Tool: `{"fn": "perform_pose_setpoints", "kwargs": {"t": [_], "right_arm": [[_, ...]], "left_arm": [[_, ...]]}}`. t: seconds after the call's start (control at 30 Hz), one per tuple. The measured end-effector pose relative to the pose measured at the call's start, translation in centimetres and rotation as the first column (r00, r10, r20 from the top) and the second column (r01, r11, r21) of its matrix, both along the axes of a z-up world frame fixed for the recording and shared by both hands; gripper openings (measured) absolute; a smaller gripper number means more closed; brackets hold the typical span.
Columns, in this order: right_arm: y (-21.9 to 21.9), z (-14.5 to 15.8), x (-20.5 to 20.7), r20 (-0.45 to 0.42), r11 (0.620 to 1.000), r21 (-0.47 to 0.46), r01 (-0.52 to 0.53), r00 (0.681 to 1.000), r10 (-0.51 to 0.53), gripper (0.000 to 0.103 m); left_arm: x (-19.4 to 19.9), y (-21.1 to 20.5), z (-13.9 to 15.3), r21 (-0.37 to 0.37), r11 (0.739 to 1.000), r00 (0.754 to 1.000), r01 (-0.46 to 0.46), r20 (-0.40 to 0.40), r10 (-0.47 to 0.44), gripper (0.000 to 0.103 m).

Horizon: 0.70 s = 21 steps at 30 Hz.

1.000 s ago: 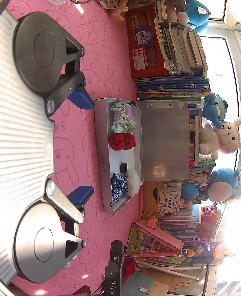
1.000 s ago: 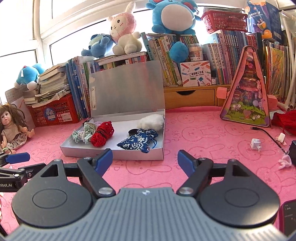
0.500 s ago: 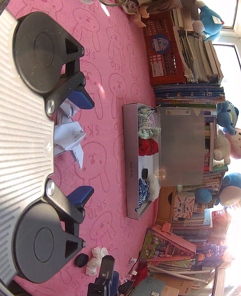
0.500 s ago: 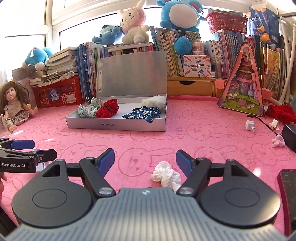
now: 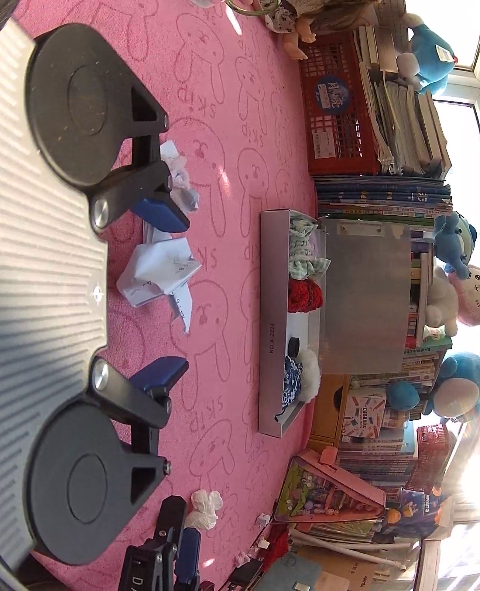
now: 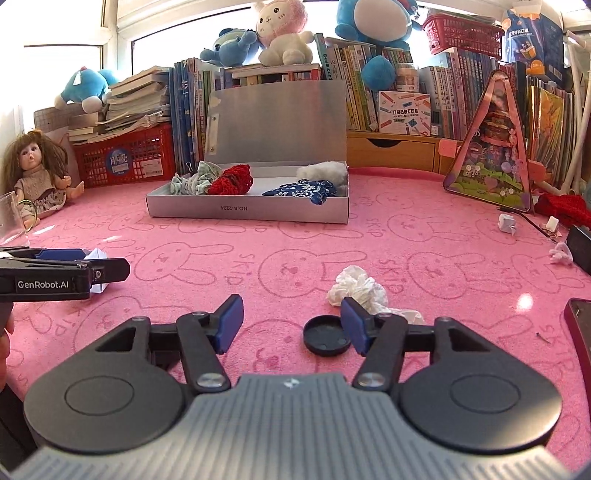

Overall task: Organize objects
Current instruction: 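Close the left tool on the folded white paper while the right tool grasps the black lens cap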

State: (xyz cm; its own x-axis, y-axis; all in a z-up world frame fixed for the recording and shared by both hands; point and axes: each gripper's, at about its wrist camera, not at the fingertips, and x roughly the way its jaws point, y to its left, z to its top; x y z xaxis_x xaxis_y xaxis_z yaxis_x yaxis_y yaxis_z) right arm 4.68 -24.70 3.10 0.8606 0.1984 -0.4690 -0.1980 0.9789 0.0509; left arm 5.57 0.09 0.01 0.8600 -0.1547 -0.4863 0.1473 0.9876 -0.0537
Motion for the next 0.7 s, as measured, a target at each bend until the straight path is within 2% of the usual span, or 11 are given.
{"fn": "perform_pose_setpoints", "kwargs": {"t": [0.13,0.43,0.6,0.7], "right_arm": [[-0.1,-0.3,0.1,-0.006,1.0,-0.002,0.015,1.0,-0.015,0.061],[-0.6,-0.8,0.3,-0.009,0.998,-0.018,0.053,0.999,-0.053,0.059],[-0.6,-1.1,0.5,-0.019,0.998,-0.028,0.057,0.998,-0.058,0.058],[-0.6,-1.3,0.6,-0.023,0.998,-0.029,0.06,0.998,-0.061,0.056]], "left_arm": [[-0.1,0.0,-0.9,-0.007,1.0,0.999,-0.015,-0.028,0.015,0.074],[-0.3,0.4,-0.6,-0.015,0.999,0.999,-0.032,-0.011,0.032,0.074],[-0.8,0.8,-0.5,-0.017,1.0,0.999,-0.026,-0.019,0.026,0.054],[-0.6,1.0,-0.6,-0.024,0.999,0.999,-0.039,-0.025,0.038,0.053]]}}
